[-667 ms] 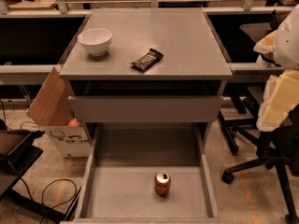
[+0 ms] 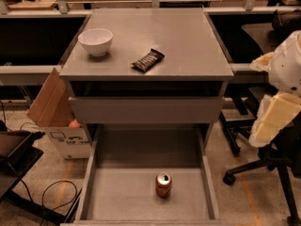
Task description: Pick coke can from middle drawer and place on counter
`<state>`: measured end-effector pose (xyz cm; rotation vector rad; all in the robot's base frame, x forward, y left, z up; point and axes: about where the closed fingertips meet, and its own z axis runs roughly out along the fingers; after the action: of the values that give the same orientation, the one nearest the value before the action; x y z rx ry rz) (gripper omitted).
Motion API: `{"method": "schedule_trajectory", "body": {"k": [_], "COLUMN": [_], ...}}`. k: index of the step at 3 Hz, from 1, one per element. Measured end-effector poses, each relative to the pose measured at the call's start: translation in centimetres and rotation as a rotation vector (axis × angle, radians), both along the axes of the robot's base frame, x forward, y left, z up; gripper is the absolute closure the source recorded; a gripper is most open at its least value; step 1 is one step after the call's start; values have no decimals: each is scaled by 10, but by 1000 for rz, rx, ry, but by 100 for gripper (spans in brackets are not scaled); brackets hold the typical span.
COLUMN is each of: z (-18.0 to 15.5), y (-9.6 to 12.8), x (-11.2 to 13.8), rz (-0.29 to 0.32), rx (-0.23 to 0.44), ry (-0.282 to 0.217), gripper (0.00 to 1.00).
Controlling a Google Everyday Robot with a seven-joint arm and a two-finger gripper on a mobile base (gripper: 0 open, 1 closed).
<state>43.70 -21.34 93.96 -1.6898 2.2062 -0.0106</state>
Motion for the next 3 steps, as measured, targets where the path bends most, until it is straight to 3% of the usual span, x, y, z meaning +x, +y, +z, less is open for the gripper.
{"method": "schedule_trajectory", "body": {"k": [1, 2, 3], "z": [-73, -152, -195], "y": [4, 6, 2], "x": [-16, -33, -30], "rz": [28, 16, 0], "rx": [150, 351, 546], "ry": [26, 20, -47], "gripper": [0, 0, 0]}}
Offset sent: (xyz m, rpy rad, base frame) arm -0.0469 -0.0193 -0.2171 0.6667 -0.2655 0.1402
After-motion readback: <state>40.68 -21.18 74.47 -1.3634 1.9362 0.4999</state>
